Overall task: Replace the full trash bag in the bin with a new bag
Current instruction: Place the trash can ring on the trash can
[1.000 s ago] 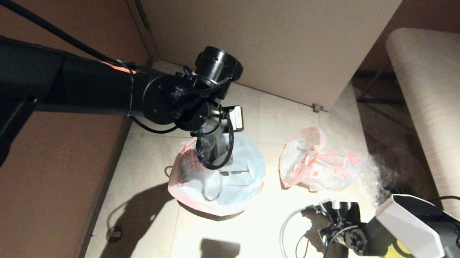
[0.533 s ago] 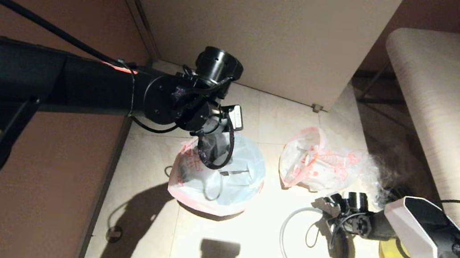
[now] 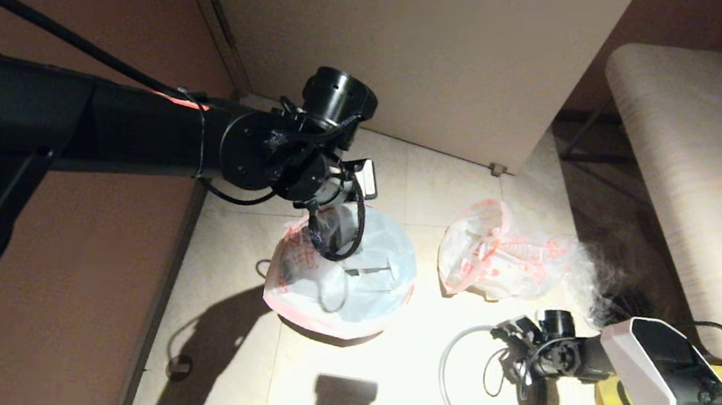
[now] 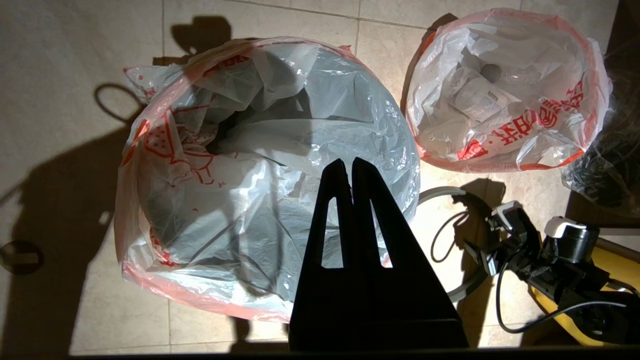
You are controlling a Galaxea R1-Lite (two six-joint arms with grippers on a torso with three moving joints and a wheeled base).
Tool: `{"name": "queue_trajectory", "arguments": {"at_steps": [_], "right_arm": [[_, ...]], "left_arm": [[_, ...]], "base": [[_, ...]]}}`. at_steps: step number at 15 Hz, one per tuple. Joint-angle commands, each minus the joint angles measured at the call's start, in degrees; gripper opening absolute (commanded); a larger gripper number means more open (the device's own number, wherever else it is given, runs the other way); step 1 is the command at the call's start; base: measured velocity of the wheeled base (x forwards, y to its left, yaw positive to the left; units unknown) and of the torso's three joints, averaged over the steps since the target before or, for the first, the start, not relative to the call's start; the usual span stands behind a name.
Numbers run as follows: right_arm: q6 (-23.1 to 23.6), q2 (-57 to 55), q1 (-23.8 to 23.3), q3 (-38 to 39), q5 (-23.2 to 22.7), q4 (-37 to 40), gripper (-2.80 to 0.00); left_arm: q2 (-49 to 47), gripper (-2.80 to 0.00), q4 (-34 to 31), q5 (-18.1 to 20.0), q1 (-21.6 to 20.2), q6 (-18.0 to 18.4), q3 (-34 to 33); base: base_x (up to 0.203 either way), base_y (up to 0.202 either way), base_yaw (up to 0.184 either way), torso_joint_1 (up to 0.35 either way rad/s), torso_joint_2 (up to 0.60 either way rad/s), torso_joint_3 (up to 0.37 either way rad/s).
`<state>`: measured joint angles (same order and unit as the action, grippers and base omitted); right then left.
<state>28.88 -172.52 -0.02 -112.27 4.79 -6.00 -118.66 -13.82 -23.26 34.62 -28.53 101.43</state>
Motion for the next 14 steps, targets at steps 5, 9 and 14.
{"name": "queue_trajectory", "arguments": {"at_steps": [5,9,14], "right_arm": [[1.7,-0.8,-0.4,-0.7,0.0,3.1,-2.80],[1.7,-0.8,-0.9,-0.7,0.0,3.3,-2.80],[-6.4,4.4,-0.6,1.5,0.2,3.9,-2.80]], "left_arm": [[0.5,-2.80,0.2,-0.2,-0.2,-0.3,0.1],[0.4,-2.80,0.1,-0.2,-0.9,-0.3,0.7],[3.5,-2.80,-0.4,-0.9,-0.5,-0.3,-0.2]], "base": [[0.000,0.000,0.000,0.000,0.00,0.000],[0.000,0.000,0.000,0.000,0.00,0.000],[0.000,0.000,0.000,0.000,0.00,0.000]]}}
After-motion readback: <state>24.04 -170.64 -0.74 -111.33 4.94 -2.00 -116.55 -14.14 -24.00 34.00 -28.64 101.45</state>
